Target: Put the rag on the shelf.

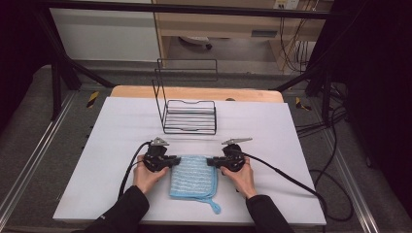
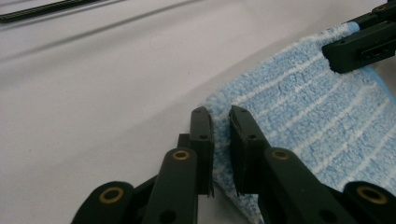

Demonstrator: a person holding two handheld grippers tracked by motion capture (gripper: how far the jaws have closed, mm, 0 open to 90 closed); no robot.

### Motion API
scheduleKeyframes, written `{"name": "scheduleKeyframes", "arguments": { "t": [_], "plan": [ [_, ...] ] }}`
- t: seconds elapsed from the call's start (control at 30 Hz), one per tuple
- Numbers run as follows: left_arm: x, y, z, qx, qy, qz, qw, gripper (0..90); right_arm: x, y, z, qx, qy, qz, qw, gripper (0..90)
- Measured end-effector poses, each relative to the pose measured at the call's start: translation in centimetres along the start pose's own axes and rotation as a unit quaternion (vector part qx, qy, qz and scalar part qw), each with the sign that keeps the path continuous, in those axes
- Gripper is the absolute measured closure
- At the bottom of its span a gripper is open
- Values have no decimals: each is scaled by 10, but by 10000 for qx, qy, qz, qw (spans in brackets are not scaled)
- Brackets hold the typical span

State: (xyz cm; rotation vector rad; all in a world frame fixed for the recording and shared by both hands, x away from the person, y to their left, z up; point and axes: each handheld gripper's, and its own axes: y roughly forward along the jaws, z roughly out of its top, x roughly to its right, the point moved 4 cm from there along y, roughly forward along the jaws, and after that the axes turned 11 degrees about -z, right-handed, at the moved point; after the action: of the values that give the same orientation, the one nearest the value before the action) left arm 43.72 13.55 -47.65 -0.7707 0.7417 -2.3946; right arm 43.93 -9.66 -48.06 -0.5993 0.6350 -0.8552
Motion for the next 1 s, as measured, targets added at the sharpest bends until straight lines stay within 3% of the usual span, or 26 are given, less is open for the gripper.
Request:
{"name": "scheduleKeyframes", "arguments": {
  "t": [0.4,1.0],
  "plan": [
    [6,-12,3,273,94,-52,9996,810,-5,-15,5,285,-52,35,9996,799],
    [20,-37,12,794,344,-71,9962,809,-13,-37,16,793,-197,195,9965,800]
  ]
}}
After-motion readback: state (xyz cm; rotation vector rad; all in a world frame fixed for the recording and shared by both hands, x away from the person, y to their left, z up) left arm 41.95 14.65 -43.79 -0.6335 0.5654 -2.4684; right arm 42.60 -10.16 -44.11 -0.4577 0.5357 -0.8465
